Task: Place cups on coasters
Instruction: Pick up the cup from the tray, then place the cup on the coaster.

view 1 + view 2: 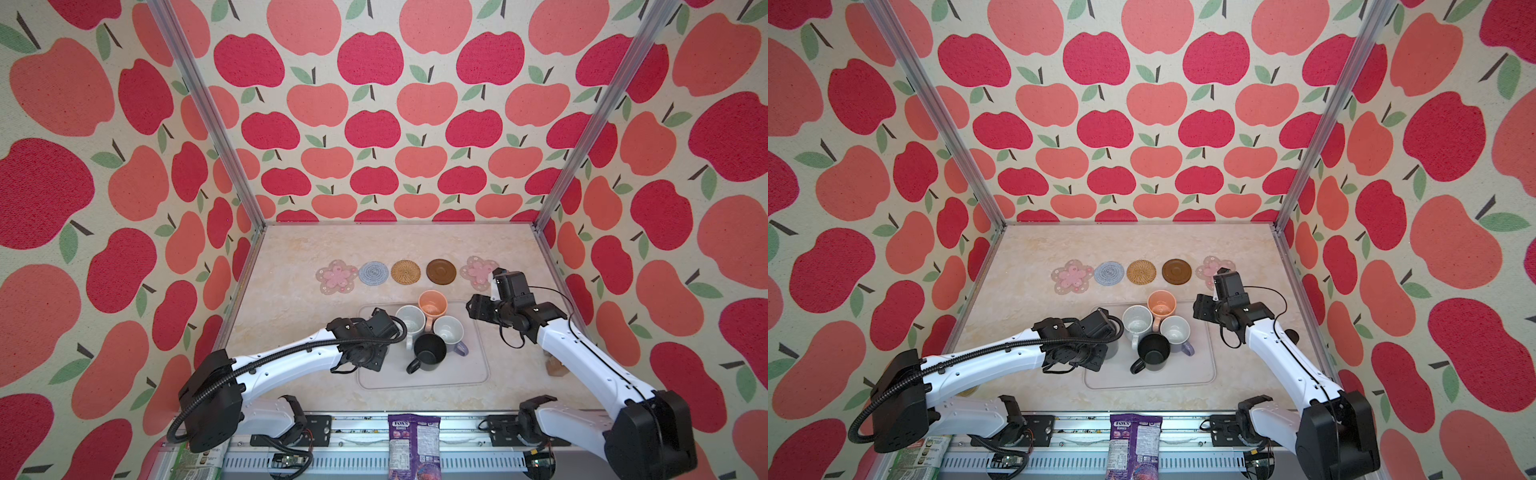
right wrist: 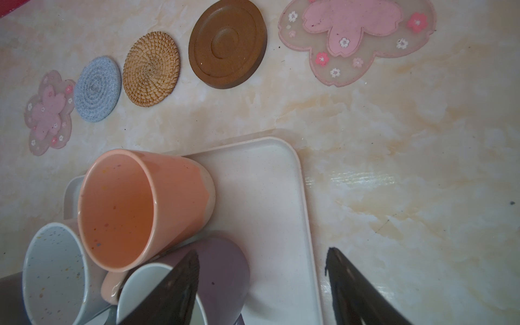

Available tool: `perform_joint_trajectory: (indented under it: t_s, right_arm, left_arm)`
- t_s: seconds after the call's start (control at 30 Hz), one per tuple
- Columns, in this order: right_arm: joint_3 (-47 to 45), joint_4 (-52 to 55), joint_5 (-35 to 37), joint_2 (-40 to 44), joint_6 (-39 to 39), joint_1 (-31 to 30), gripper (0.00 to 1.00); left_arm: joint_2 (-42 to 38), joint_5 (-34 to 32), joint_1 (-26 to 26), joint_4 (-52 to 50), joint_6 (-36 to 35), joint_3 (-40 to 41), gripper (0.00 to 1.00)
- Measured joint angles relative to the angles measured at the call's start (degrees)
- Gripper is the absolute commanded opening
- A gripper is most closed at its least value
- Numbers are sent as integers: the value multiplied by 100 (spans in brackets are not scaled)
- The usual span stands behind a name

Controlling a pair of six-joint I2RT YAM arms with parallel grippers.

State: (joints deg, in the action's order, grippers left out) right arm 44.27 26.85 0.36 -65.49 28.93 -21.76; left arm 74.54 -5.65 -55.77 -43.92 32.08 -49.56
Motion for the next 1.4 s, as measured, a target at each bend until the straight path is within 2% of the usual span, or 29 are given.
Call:
perform_joint_trajectory:
  t_s: [0.3, 0.83, 1.17, 1.4]
  right_arm:
    - [-4, 0, 2, 2, -7, 0, 74]
    - [-4, -22, 22, 0, -55, 0, 75]
    - [-4, -44, 24, -24, -72, 0, 75]
    - [-4, -79, 66, -44, -96, 0, 75]
  left_arm:
    - [-186, -81, 529, -181, -68, -140, 0]
    - [-363, -140, 1696, -197, -708, -378, 0]
    - [-160, 61, 2776, 175, -1191, -507, 0]
    - [-11, 472, 3536, 682, -1550, -525, 0]
